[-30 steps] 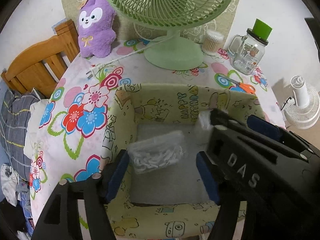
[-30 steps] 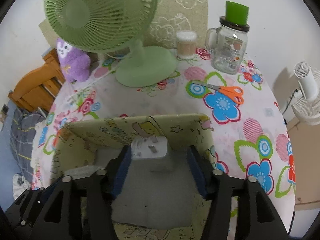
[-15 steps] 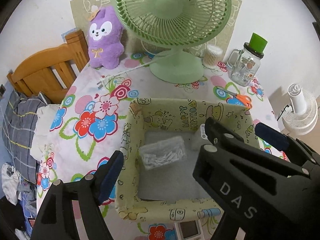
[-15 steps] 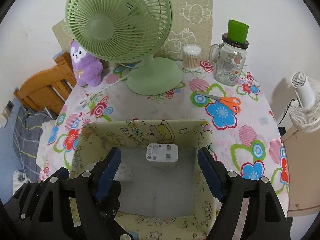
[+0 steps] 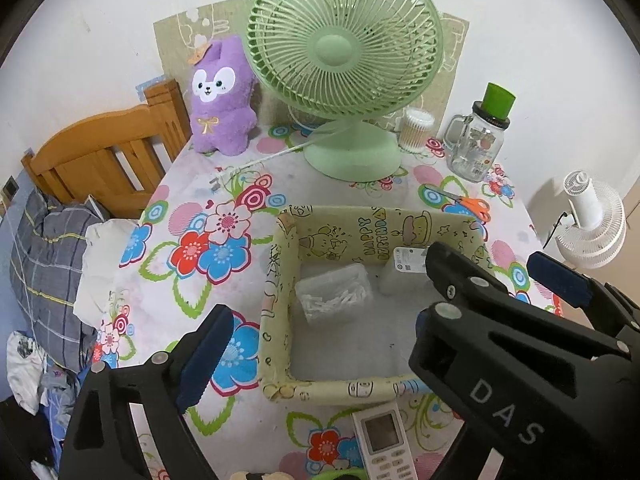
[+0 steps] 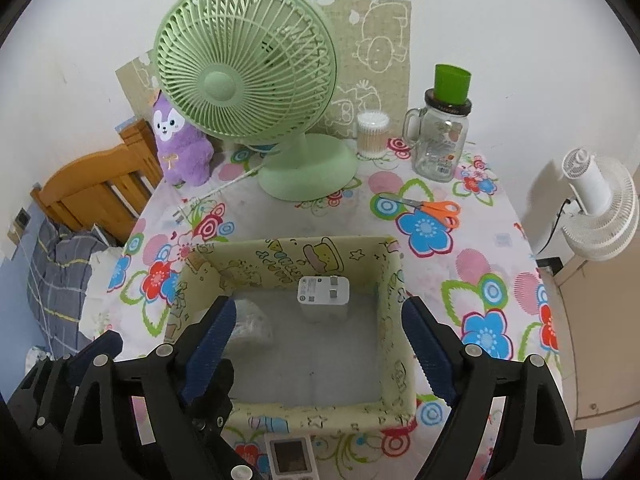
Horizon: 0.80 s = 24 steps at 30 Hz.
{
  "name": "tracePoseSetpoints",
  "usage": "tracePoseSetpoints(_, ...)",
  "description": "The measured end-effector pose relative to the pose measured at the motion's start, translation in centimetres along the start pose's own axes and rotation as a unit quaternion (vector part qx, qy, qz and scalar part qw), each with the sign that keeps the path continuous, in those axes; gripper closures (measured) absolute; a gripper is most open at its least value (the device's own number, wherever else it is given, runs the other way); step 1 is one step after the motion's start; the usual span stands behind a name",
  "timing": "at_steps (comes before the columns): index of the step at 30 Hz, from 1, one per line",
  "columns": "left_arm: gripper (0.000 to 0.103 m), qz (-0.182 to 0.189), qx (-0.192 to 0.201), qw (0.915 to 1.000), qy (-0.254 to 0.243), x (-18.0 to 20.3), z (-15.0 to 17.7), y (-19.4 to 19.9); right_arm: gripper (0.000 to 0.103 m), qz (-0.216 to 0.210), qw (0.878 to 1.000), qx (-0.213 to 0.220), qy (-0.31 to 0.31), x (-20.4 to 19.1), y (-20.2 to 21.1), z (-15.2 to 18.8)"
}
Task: Organize rigid objects
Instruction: 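Raise both tools out of the fabric box and pull back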
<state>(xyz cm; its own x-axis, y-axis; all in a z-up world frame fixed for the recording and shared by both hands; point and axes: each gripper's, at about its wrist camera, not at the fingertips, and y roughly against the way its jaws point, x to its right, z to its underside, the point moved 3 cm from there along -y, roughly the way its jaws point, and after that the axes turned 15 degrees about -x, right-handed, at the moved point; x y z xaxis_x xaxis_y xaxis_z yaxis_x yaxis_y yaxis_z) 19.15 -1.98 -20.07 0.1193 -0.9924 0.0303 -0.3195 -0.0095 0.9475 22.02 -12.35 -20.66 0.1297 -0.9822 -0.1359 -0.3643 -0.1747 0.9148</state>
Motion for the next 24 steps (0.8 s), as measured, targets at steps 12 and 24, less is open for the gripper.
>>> tracePoseSetpoints(12, 0.006, 0.002, 0.015, 0.9999, -0.006, 0.0, 1.8, 2.3, 0.009, 0.009, 1.000, 0.014, -0.004, 0.2, 2.8, 2.1)
tracePoseSetpoints(24, 0.006, 0.013, 0.040, 0.9990, -0.013, -0.6, 3.7, 5.3, 0.009, 0.007, 0.999, 0.034, -0.009, -0.6, 6.1, 4.5)
